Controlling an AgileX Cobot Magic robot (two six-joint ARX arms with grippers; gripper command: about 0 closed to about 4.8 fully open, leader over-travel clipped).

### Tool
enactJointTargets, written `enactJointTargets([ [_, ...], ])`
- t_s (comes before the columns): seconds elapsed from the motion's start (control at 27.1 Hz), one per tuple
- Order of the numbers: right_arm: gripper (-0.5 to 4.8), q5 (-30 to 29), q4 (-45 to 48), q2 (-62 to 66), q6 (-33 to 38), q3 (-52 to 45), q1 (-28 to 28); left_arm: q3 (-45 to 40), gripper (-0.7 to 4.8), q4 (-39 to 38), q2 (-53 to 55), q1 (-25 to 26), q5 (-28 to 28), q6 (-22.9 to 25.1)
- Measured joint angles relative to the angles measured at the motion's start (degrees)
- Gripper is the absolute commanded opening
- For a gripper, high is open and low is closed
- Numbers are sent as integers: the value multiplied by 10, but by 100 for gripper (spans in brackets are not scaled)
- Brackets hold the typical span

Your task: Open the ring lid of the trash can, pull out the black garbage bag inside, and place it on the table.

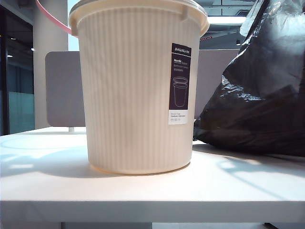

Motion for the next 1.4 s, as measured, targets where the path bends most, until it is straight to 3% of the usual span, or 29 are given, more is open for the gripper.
enactJointTargets([
  [0.55,256,-6,-7,-83,-13,0,0,0,247,0,0,0,0,5],
  [1.0,252,41,-7,-190,-49,-6,0,0,247,-21,0,0,2,37],
  [1.4,252,63,62,-335,-45,-188,0,0,247,-33,0,0,2,40],
])
